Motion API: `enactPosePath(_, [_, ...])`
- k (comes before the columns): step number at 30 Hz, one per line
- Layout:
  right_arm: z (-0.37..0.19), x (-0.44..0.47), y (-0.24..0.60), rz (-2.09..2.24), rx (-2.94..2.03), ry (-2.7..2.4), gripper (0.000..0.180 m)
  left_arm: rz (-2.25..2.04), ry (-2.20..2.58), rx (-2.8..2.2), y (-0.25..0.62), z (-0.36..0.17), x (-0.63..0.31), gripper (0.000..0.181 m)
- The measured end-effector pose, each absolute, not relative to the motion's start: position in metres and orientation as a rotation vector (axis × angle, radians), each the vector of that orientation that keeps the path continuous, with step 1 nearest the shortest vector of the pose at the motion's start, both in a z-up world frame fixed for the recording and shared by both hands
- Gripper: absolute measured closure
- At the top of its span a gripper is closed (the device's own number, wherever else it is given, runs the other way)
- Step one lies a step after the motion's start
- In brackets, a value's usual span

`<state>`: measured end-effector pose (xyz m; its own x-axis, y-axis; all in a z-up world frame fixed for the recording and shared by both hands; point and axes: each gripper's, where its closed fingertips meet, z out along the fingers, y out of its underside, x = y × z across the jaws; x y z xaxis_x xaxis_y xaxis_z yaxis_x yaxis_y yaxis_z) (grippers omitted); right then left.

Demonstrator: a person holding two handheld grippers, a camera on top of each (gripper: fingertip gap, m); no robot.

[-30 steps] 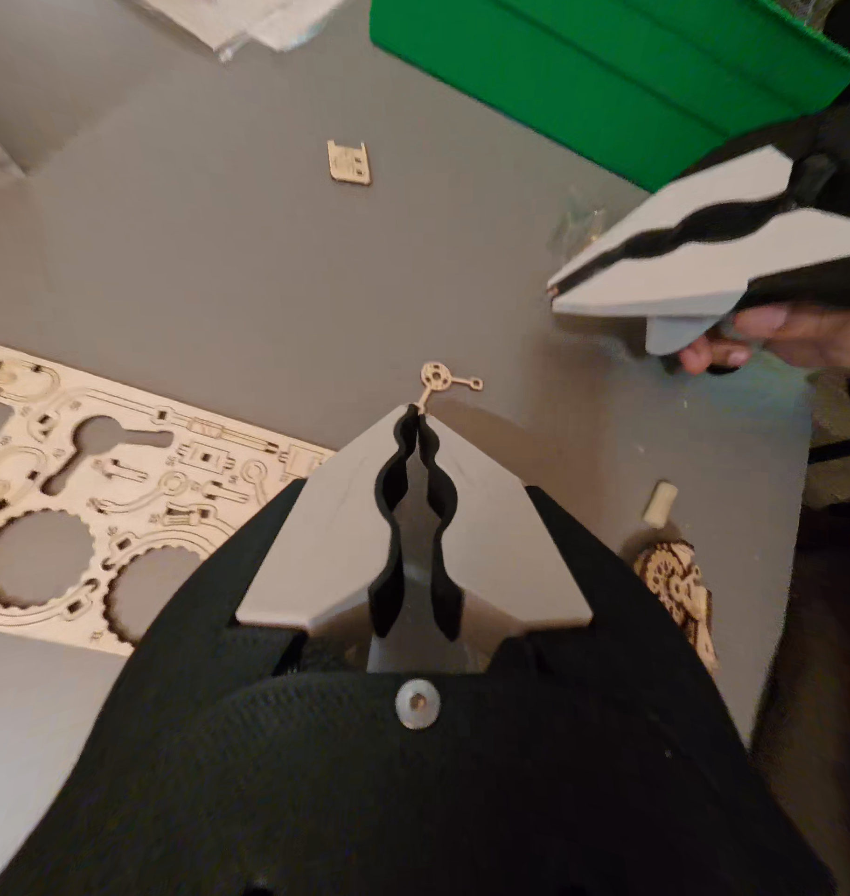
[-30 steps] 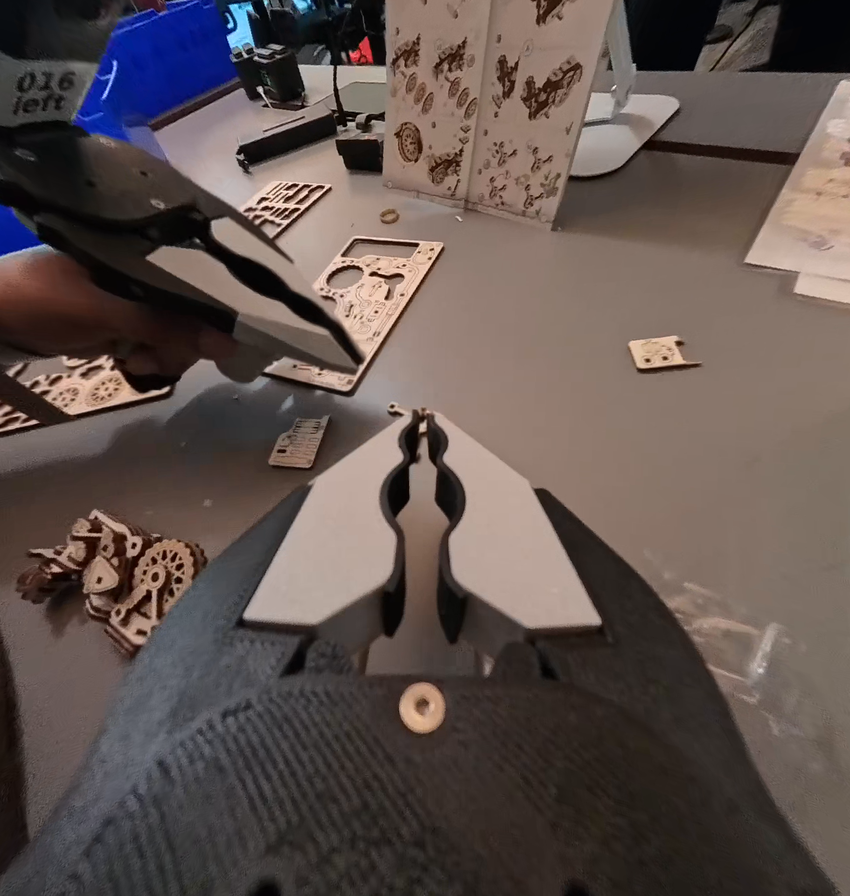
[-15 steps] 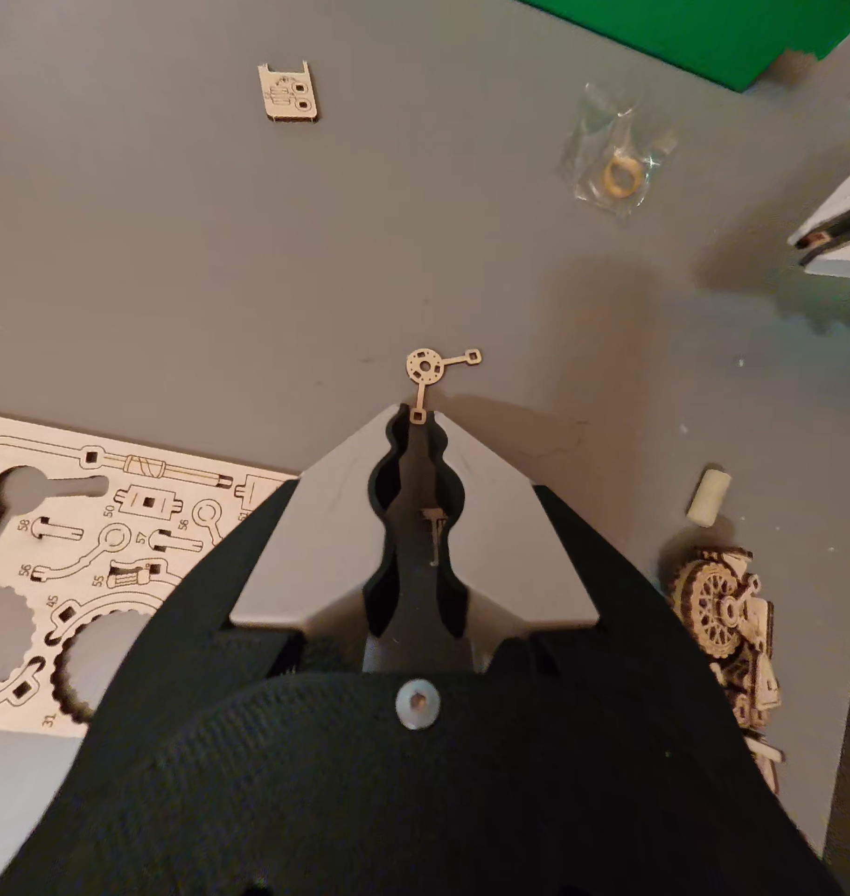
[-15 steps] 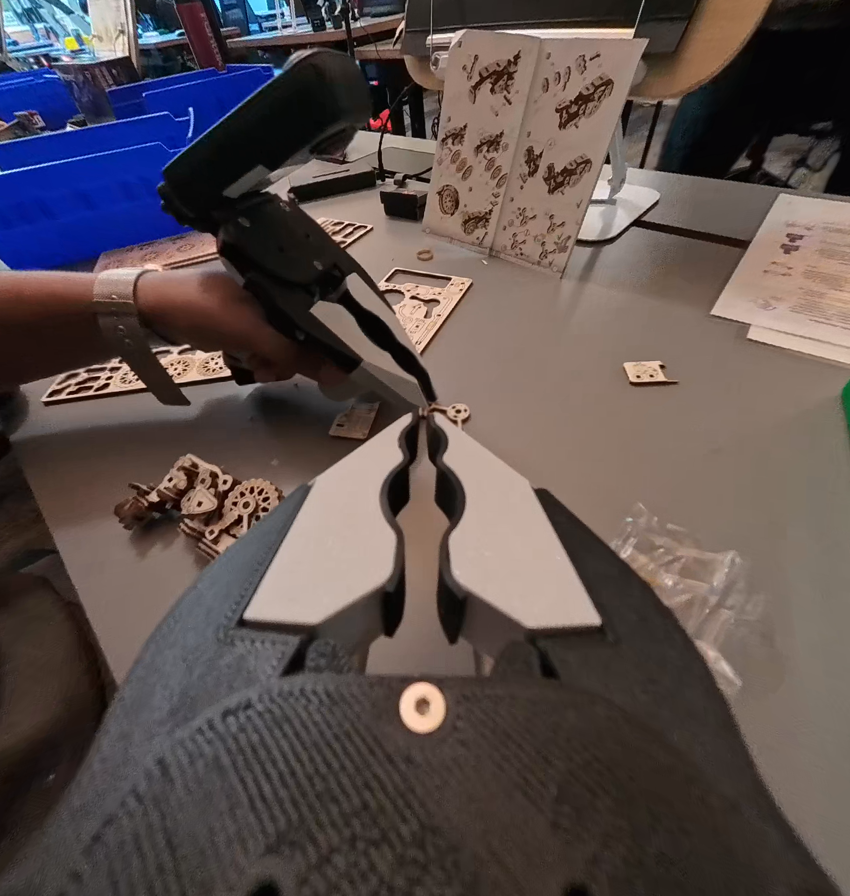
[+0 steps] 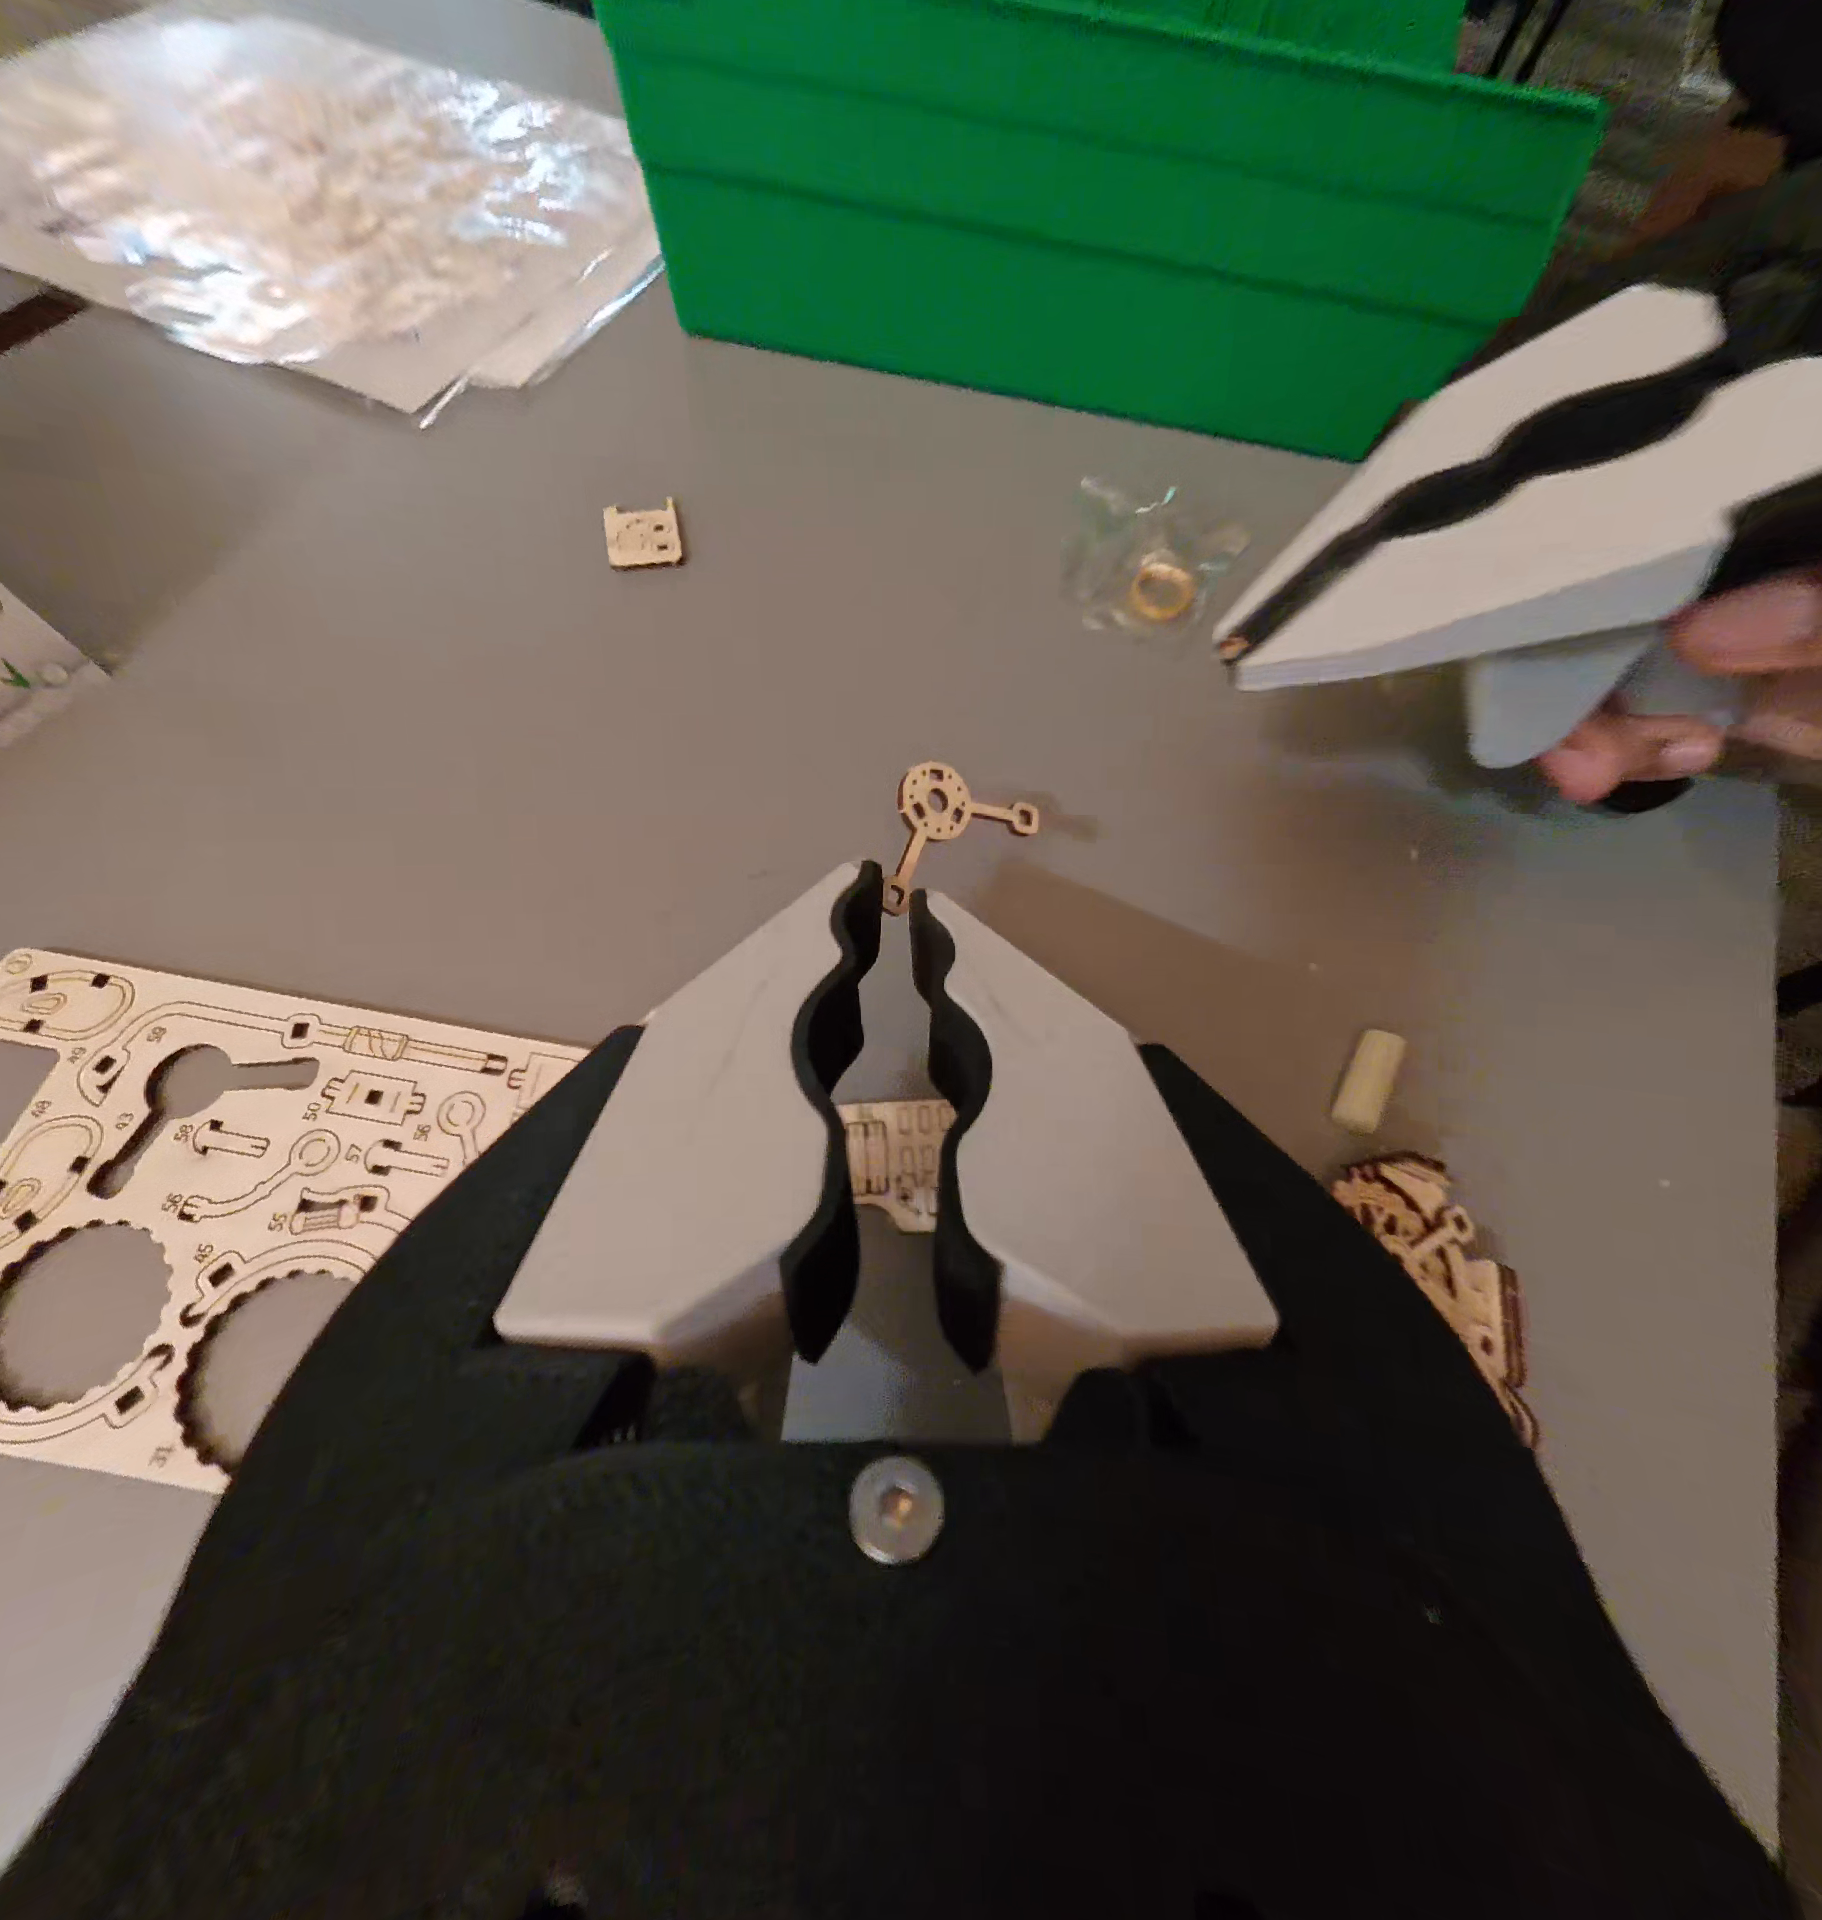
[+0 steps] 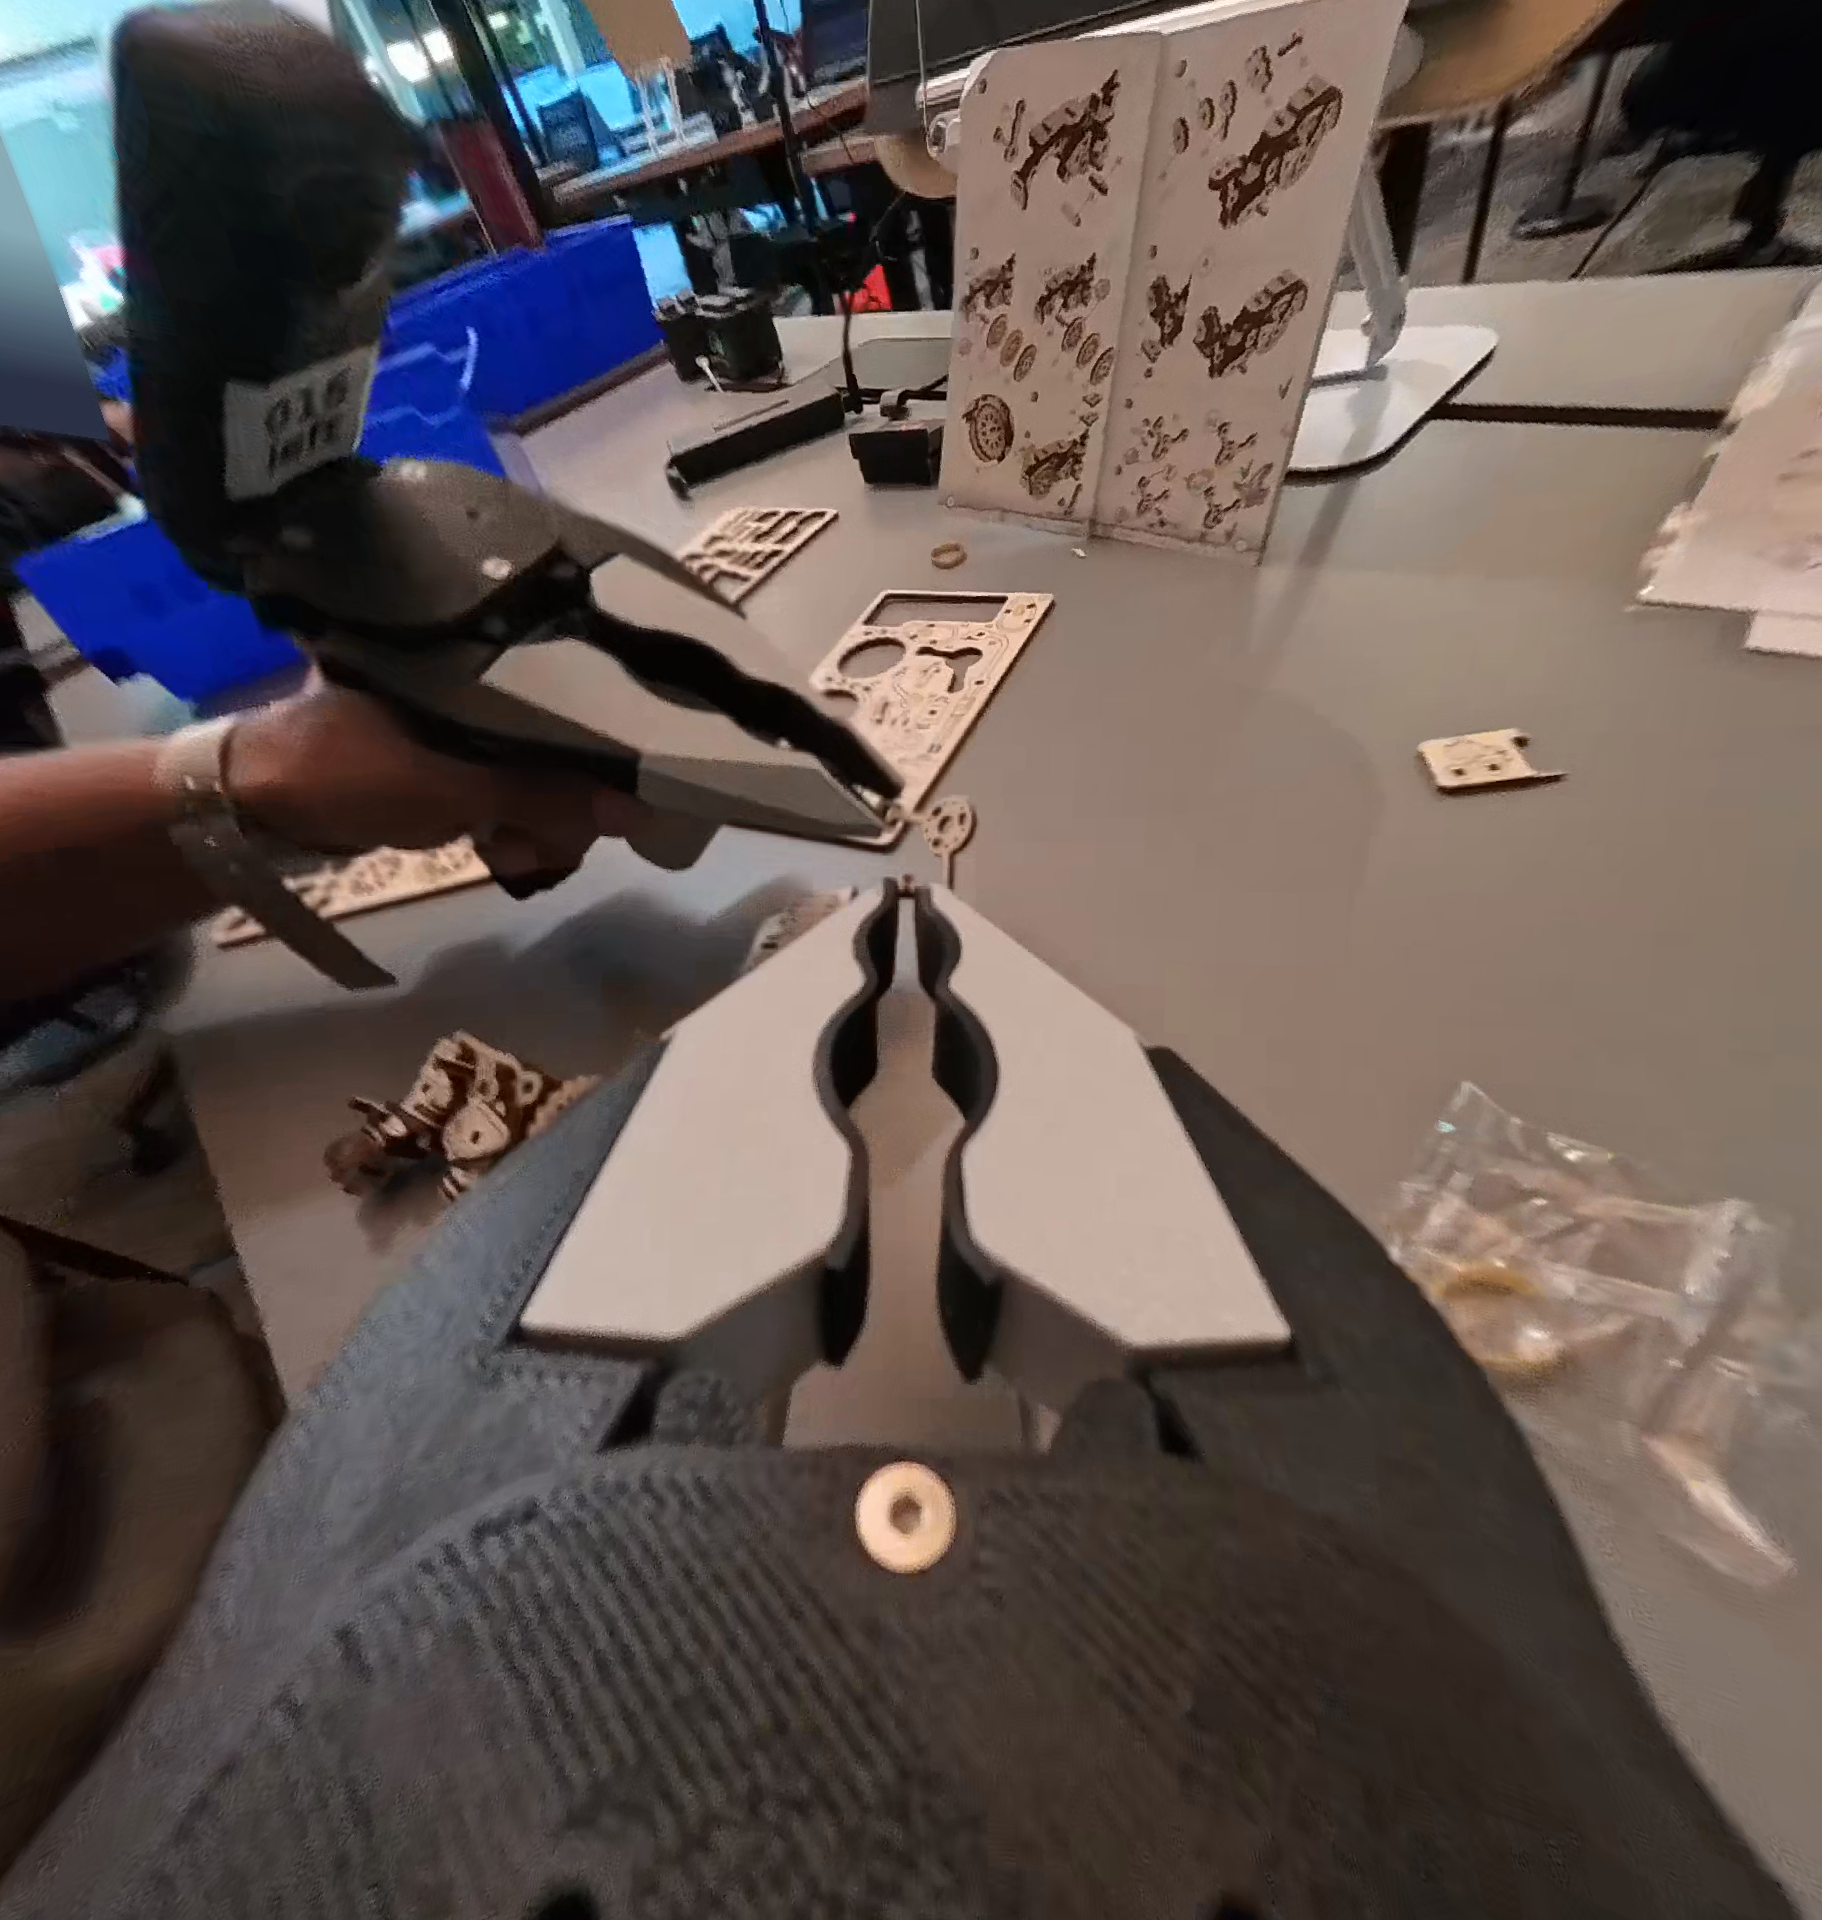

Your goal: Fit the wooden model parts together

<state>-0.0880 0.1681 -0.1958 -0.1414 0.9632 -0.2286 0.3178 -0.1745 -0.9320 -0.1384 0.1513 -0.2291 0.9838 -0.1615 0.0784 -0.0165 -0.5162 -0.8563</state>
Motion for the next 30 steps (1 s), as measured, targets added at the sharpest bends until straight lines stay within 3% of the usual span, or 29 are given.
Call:
enactPosePath(1, [-0.195, -0.091, 0.168, 1.379, -1.531, -1.455, 0.179, -0.183, 0.135, -2.093, 0.148, -0.227, -0.135, 0.178])
enactPosePath(10, [-0.193, -0.108, 0.165, 1.746, -1.729, -1.267, 0.179, -0.316, 0.185, -1.981, 0.13, -0.214, -0.107, 0.178])
enactPosePath(16, [-0.201, -0.107, 0.162, 1.744, -1.776, -1.305, 0.179, -0.384, 0.169, -1.923, 0.129, -0.205, -0.105, 0.178])
enactPosePath(26, [-0.263, -0.077, 0.18, 0.85, -1.651, -1.772, 0.179, -0.39, 0.091, -1.955, 0.13, -0.217, -0.123, 0.178])
enactPosePath(30, [-0.274, -0.077, 0.181, 0.717, -1.595, -1.832, 0.176, -0.387, 0.085, -1.966, 0.13, -0.22, -0.125, 0.178])
